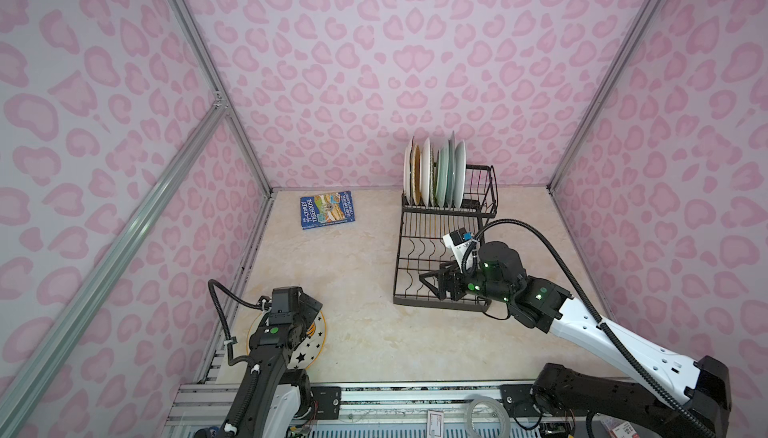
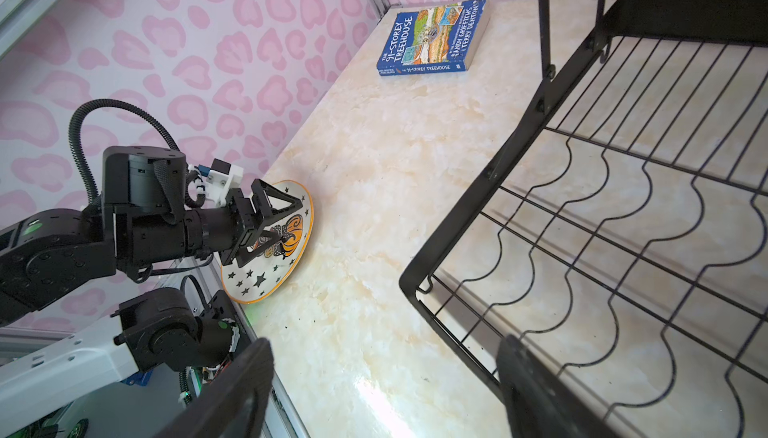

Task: Load the plates into the dish rack
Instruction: 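Move the left gripper to the star-and-cat plate while the right moves to the rack frame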

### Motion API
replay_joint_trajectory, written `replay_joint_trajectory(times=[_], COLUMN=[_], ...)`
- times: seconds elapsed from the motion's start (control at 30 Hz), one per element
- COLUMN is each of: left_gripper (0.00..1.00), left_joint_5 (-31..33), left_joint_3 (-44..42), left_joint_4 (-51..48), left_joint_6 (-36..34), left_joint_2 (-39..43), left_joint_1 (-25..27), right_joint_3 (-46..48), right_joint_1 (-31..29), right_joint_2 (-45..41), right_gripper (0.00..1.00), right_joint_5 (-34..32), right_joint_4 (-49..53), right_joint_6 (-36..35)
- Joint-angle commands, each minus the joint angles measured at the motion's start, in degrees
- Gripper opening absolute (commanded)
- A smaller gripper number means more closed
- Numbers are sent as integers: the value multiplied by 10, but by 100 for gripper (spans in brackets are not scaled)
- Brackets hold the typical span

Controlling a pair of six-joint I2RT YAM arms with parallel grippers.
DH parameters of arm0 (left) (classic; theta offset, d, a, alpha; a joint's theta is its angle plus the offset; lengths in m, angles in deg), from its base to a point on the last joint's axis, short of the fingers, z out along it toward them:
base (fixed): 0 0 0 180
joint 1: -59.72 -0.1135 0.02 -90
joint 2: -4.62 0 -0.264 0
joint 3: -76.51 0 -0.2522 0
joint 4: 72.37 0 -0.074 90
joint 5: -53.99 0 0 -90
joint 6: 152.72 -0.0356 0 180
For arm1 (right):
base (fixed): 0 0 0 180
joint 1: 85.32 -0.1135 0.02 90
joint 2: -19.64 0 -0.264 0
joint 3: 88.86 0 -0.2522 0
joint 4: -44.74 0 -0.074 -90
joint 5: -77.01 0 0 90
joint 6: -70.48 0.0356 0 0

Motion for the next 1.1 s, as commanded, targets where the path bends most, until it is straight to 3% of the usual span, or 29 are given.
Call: replay_joint_trajectory(times=[0.0, 0.63, 0.83, 1.07], left_gripper=[97, 97, 97, 97], left_joint_5=[-34, -102, -94, -66], left_joint_3=[-16, -13, 7, 58], left_joint_4=[15, 132, 161, 207], left_joint_6=[1, 6, 21, 46], left_joint_2=[-13, -73, -113, -204], left_joint_1=[0, 9, 48, 128], right_joint_3=[6, 4, 2, 3], right_joint_1=[-2, -14, -15, -15], right_joint_2=[1, 9, 8, 3], right_gripper=[84, 84, 84, 84], right_joint_5=[-8, -15, -19, -24], right_joint_4=[-18, -24, -22, -17], right_joint_6=[2, 6, 4, 3])
